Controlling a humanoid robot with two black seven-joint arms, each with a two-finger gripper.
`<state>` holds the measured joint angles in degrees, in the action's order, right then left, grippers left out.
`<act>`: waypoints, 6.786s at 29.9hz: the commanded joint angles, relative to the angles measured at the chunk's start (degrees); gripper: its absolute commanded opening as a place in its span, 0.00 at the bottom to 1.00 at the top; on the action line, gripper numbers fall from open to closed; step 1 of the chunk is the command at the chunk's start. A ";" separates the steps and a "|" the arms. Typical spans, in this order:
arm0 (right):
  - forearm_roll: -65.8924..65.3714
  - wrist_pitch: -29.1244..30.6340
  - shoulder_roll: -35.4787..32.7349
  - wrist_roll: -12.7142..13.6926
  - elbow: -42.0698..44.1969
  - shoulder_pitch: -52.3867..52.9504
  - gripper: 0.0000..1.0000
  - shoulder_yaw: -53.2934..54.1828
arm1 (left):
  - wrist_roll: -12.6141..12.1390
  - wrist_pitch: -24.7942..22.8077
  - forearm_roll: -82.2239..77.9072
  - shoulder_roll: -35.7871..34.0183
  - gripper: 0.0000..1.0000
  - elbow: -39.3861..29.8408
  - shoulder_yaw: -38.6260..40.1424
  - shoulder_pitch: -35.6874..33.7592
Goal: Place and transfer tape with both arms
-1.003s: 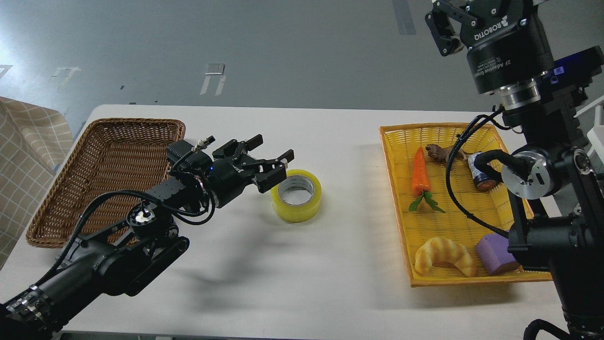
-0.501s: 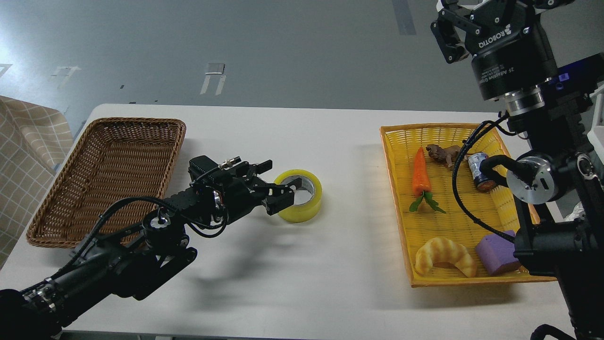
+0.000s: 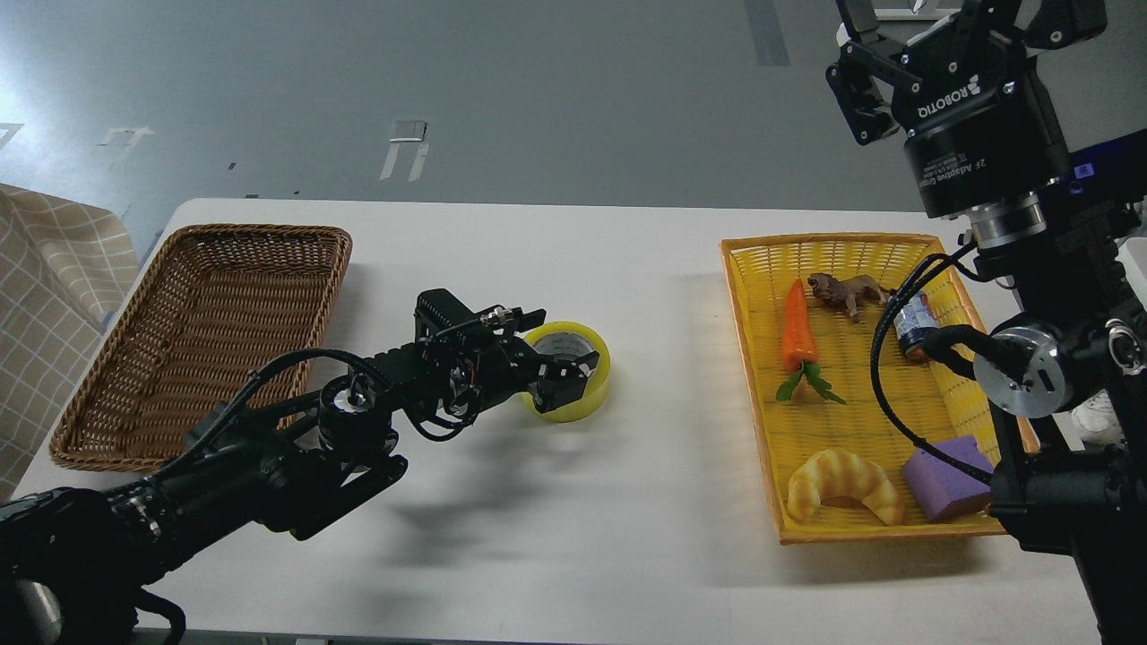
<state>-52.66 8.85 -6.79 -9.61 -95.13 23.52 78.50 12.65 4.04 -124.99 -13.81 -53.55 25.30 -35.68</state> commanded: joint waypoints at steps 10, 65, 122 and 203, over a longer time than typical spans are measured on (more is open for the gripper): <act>-0.77 0.03 -0.07 -0.06 -0.93 -1.81 1.00 0.08 | -0.09 0.35 -0.01 -0.08 0.91 2.39 0.10 -0.88; -2.09 0.20 0.29 -0.23 -1.99 -5.94 1.00 -0.01 | 1.06 3.16 4.50 0.01 0.68 8.37 -0.17 -1.67; -2.97 0.11 0.73 -0.32 -2.25 -8.31 1.00 -0.01 | 15.35 1.06 10.21 -21.50 0.00 6.35 -0.08 -16.17; -10.97 -1.03 3.10 2.66 0.83 -5.33 1.00 -0.54 | 15.35 -16.34 96.59 -27.77 0.98 -0.14 1.15 -18.01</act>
<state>-63.55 7.94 -3.70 -7.99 -94.47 17.45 77.90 27.99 -8.20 -33.45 -43.13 -48.68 26.32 -50.98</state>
